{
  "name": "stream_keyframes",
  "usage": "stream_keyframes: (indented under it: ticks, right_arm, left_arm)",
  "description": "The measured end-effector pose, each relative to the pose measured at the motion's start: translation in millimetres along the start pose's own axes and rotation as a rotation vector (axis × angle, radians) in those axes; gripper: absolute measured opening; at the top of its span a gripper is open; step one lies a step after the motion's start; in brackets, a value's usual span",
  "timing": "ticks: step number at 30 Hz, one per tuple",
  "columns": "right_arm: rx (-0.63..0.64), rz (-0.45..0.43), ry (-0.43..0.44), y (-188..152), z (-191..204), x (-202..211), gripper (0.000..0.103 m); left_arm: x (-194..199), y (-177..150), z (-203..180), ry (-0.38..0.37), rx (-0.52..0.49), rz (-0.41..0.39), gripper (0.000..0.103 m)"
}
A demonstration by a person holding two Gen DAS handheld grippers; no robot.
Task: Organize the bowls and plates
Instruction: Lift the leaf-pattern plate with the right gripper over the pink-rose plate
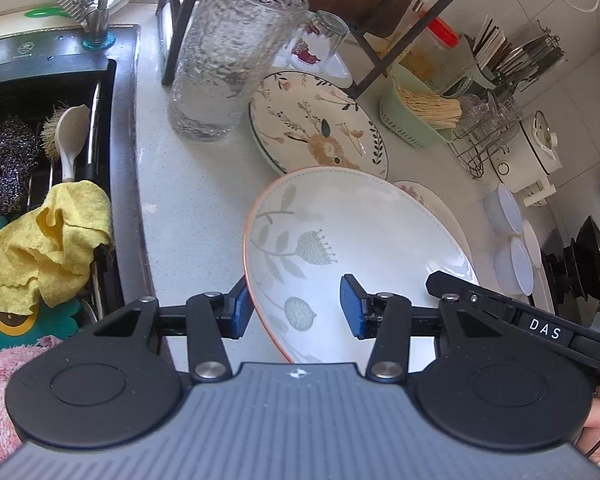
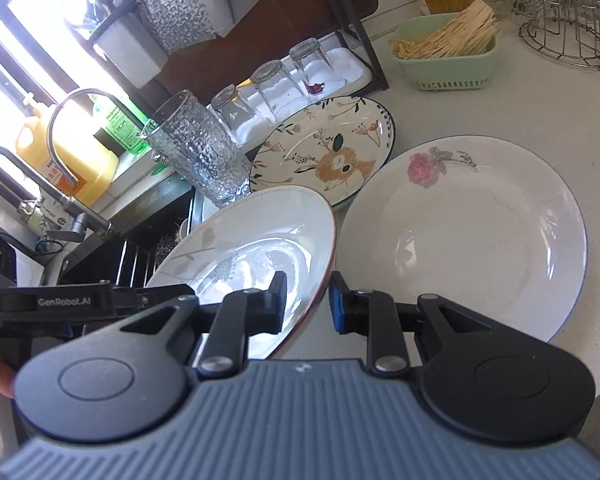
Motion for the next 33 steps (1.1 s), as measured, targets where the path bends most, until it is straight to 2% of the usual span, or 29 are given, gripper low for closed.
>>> stream_keyframes:
  ticks: [7, 14, 25, 33]
  right_arm:
    - [-0.011, -0.030, 0.004, 22, -28, 27, 0.026]
    - [0.011, -0.035, 0.032, 41, -61, 41, 0.026]
    - [0.029, 0.040, 0.032, 48, -121, 39, 0.026]
    - [0.055, 0.095, 0.036, 47, -134, 31, 0.026]
  left_arm:
    - [-10, 6, -43, -0.004, -0.012, 0.022, 0.051]
    - [-30, 7, -88, 0.030, -0.011, 0.015, 0.052]
    - [-71, 6, -131, 0.057, 0.026, 0.042, 0.051]
    - [-90, 0, -139, 0.120, 0.077, 0.094, 0.051]
Point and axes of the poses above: each gripper's, at about its wrist camera, not at the fingertips, and x roughly against the way its jaws point, z to its left, y to its top, the point moved 2 cm from there along -x, roughly the way its jaws point, and after that the axes turned 2 degrees about y, right-handed, at the moved point
